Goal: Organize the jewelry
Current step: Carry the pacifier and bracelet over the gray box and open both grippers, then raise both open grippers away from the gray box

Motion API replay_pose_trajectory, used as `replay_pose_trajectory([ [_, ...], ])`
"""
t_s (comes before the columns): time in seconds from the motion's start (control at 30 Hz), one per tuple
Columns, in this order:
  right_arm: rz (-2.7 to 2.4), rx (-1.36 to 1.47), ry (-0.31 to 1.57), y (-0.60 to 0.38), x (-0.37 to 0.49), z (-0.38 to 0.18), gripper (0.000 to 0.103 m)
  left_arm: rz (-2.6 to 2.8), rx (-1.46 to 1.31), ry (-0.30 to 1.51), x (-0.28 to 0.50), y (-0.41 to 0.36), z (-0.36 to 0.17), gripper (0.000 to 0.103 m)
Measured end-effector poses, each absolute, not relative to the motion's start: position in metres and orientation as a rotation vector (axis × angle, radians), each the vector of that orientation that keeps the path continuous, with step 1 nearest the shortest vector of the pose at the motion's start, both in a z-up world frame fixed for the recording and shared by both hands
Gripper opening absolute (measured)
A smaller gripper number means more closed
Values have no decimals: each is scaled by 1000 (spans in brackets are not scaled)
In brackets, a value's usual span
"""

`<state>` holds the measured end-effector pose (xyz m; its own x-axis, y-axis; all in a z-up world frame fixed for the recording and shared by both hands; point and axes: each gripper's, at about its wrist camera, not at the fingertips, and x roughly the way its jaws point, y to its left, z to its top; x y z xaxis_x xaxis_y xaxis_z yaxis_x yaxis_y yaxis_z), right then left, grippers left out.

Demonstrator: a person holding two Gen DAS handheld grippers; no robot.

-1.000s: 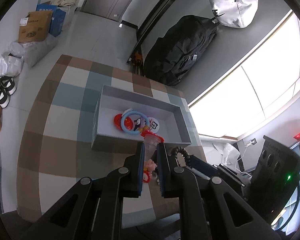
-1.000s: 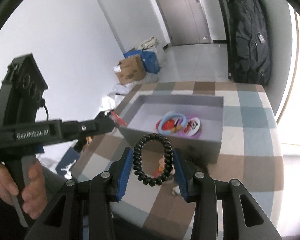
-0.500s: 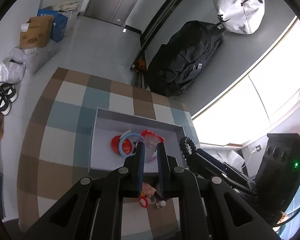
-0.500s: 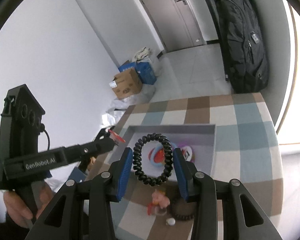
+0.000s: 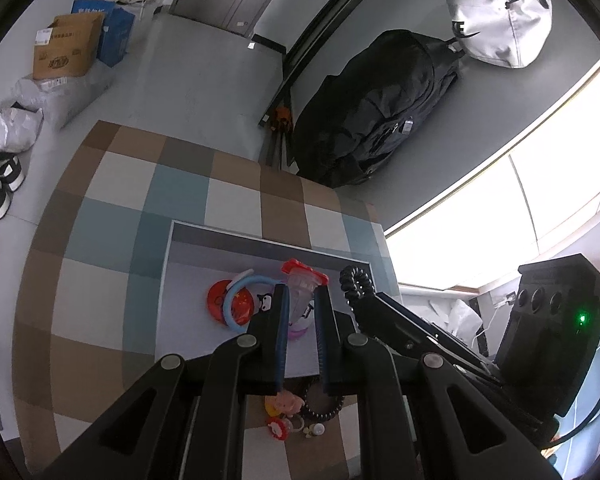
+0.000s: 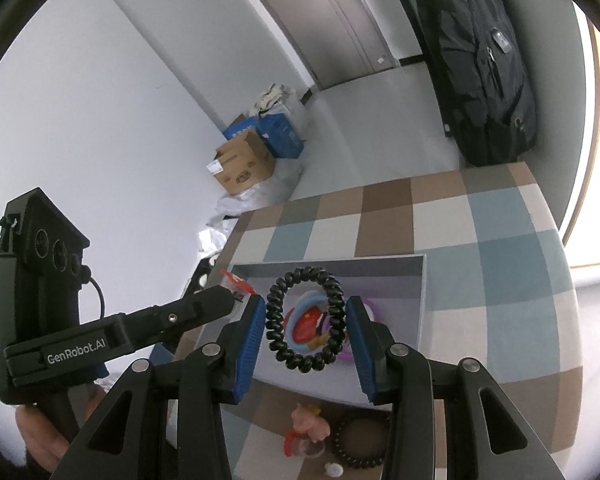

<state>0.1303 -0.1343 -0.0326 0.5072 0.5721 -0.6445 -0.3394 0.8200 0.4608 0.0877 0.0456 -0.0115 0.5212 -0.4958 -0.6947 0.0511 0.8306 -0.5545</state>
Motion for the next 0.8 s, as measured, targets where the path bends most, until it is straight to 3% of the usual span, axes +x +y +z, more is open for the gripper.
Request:
replay_pose_trajectory([
  [0.3, 528, 309, 885, -143, 134, -34, 43, -321, -451, 965, 96, 33, -16, 8],
  [0.4, 527, 304, 865, -145, 131, -31, 48, -277, -396, 940, 98, 30, -13, 11],
  [0.47, 534, 308, 847, -146, 128, -29, 57, -277, -360, 928, 98, 27, -9, 31],
  [0.53, 534, 300, 821, -148, 123, -25, 79, -278, -367, 927, 98, 28, -7, 51],
  [0.57, 530, 289, 806, -150, 122, -23, 83, -283, -379, 919, 97, 30, -6, 57],
  [0.73, 486, 273, 755, -164, 113, -18, 103, -245, -443, 907, 94, 48, -5, 58],
  [0.8, 471, 297, 752, -172, 111, -20, 103, -241, -476, 908, 92, 54, -6, 58],
])
